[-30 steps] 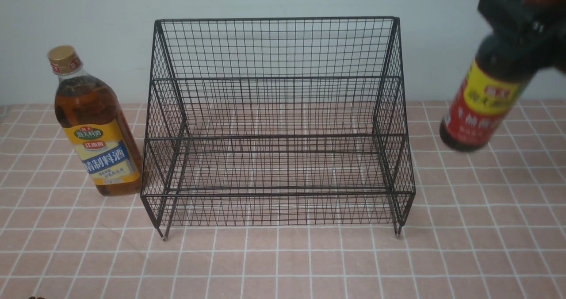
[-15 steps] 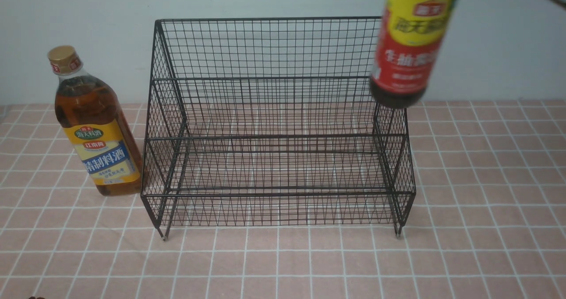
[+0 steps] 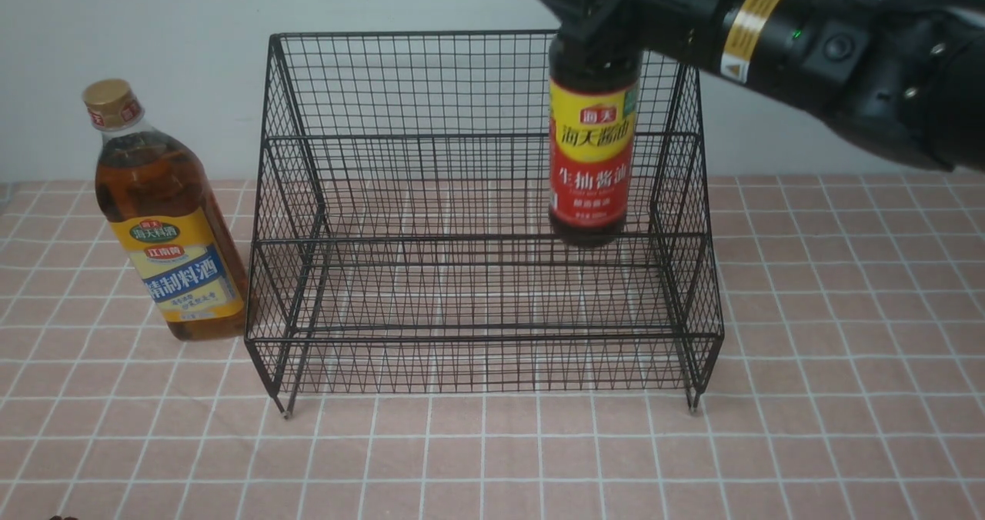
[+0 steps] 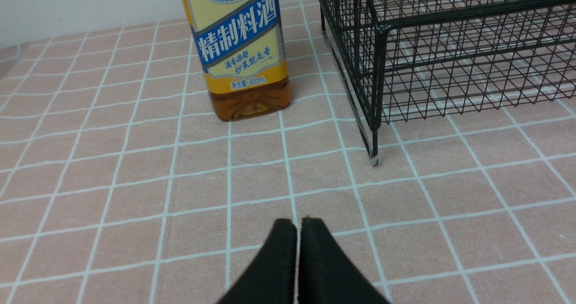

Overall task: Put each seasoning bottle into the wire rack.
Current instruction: Use the right arm to put the condiment bottle back on the shelf, then use the left arm to grab the condiment bottle closest to it

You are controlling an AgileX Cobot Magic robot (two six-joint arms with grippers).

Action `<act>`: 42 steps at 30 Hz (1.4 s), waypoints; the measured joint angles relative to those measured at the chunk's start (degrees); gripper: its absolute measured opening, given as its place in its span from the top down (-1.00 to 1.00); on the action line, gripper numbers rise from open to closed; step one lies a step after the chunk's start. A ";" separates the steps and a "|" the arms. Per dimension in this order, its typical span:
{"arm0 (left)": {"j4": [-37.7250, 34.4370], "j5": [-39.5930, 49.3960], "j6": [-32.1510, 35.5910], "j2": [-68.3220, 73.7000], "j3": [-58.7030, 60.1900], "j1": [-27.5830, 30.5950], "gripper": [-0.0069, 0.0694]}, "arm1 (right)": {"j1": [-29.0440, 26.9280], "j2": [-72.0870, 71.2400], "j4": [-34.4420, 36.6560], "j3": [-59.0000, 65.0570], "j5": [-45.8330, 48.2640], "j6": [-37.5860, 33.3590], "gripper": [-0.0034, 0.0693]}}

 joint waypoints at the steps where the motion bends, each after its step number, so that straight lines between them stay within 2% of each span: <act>1: 0.00 0.00 0.00 0.00 0.00 0.00 0.84 | 0.00 0.09 -0.09 0.00 0.00 0.00 0.16; 25: 0.00 0.00 0.00 0.00 0.00 0.00 0.84 | 0.00 4.02 -0.77 4.12 4.22 2.86 0.16; 33: 0.00 0.00 0.00 0.00 0.00 0.00 0.84 | 0.00 2.48 0.43 3.67 4.96 9.54 -0.19; 42: 0.00 0.00 0.00 0.00 0.00 0.00 0.84 | -0.05 -7.58 0.10 3.72 12.03 7.76 -0.22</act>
